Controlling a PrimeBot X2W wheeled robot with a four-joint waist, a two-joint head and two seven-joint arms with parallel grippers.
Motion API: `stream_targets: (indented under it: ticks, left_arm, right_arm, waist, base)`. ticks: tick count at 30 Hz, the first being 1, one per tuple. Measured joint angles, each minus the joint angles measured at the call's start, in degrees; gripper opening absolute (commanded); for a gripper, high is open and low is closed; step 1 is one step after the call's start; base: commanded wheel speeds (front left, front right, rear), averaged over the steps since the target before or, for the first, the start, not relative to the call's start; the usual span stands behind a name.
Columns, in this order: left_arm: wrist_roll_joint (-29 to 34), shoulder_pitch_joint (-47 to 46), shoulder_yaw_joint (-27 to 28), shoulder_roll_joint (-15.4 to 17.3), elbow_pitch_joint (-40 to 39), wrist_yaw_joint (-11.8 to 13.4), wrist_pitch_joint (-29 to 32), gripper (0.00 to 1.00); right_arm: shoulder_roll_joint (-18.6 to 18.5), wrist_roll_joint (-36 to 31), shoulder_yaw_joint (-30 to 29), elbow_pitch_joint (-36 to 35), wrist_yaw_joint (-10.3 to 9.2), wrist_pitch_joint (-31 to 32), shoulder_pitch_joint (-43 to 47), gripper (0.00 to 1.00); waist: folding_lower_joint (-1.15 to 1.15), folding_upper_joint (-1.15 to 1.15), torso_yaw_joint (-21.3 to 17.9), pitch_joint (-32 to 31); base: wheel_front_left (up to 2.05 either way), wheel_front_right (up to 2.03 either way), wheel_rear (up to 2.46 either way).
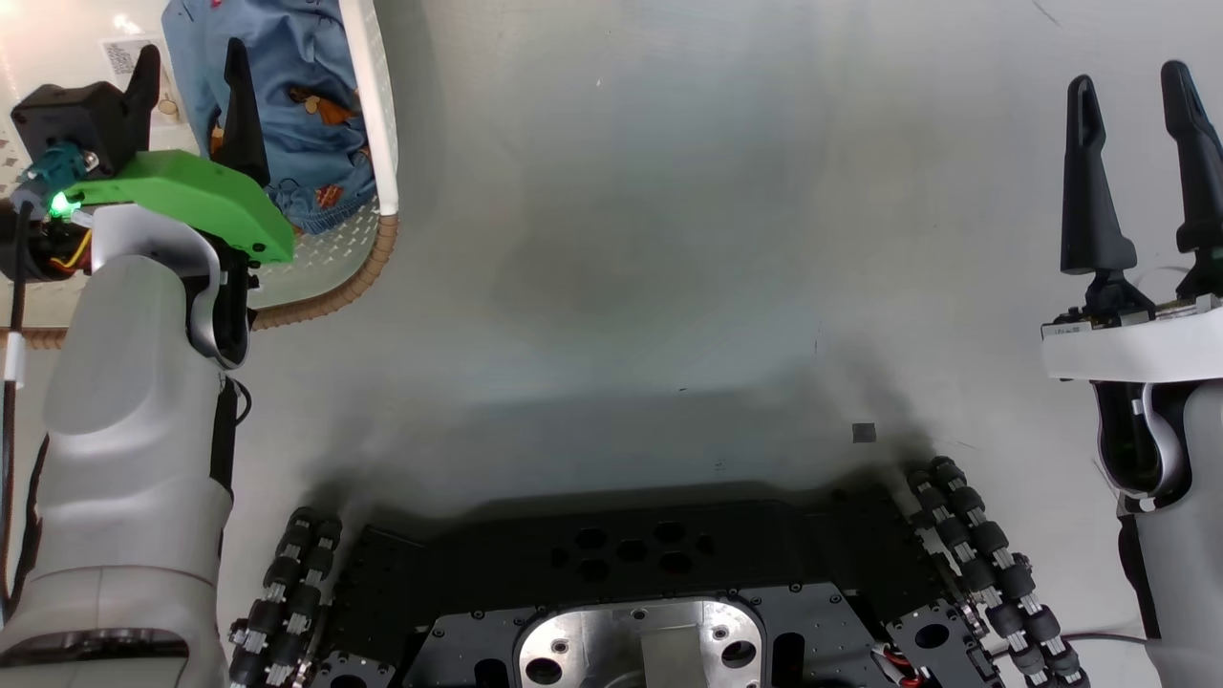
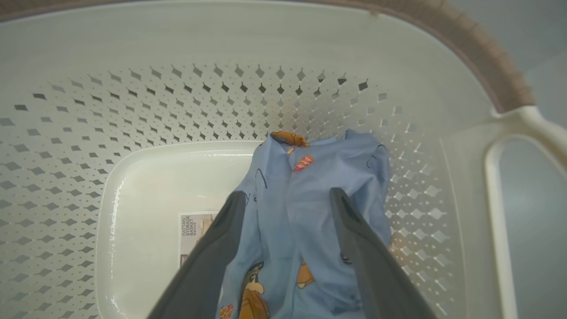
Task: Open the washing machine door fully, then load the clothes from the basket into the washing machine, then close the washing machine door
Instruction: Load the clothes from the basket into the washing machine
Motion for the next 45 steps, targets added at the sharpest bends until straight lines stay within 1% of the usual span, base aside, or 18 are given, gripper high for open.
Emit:
stream_targets:
  ticks: [8, 22, 35, 36, 37, 38, 45]
  left_arm:
    - [-0.37, -2.27, -0.91, 0.33, 4.98, -0.94, 2.04, 1.00]
    - [-2.21, -8.15, -1.35, 0.99, 10.39, -1.46, 7.42, 1.00]
    - [-2.86, -12.40, -1.30, 0.81, 14.50, -1.49, 8.95, 1.00]
    - [-2.86, -12.62, -1.33, 0.80, 14.86, -1.49, 9.53, 0.54]
    - [-2.86, -12.79, -1.44, 0.78, 15.34, -1.49, 9.78, 0.36]
    - [-2.85, -13.01, -1.63, 0.78, 15.96, -1.49, 10.11, 0.00]
    - [-2.71, -13.11, -2.90, 0.63, 18.34, -1.68, 10.47, 0.00]
  right_arm:
    - [0.27, 0.30, -0.08, 0.13, 0.00, 0.00, -0.51, 1.00]
    - [1.11, 0.71, 0.20, 0.20, 0.00, 0.00, -0.51, 1.00]
    - [1.21, 0.75, -0.35, 0.23, 0.00, 0.00, -0.51, 1.00]
    - [1.21, 0.75, -0.41, 0.23, 0.00, 0.00, -0.51, 1.00]
    - [1.21, 0.75, -0.43, 0.23, 0.00, -0.01, -0.51, 1.00]
    - [1.21, 0.75, -0.44, 0.23, 0.00, 0.00, -0.51, 1.00]
    - [1.47, 0.73, -0.75, 0.49, 0.00, 0.00, -0.55, 1.00]
  waist:
    - [-0.01, 0.00, -0.72, 1.41]
    - [0.00, 0.00, -2.17, 3.32]
    - [0.00, 0.00, -2.62, 3.93]
    - [0.00, 0.00, -2.63, 3.92]
    - [-0.01, 0.00, -2.64, 3.91]
    - [0.00, 0.00, -2.65, 3.88]
    - [0.00, 0.00, -2.54, 2.79]
  base:
    - [0.00, 0.00, 0.00]
    - [0.00, 0.00, 0.00]
    - [0.00, 0.00, 0.00]
    - [0.00, 0.00, 0.00]
    - [0.00, 0.00, 0.00]
    - [0.00, 0.00, 0.00]
    - [0.00, 0.00, 0.00]
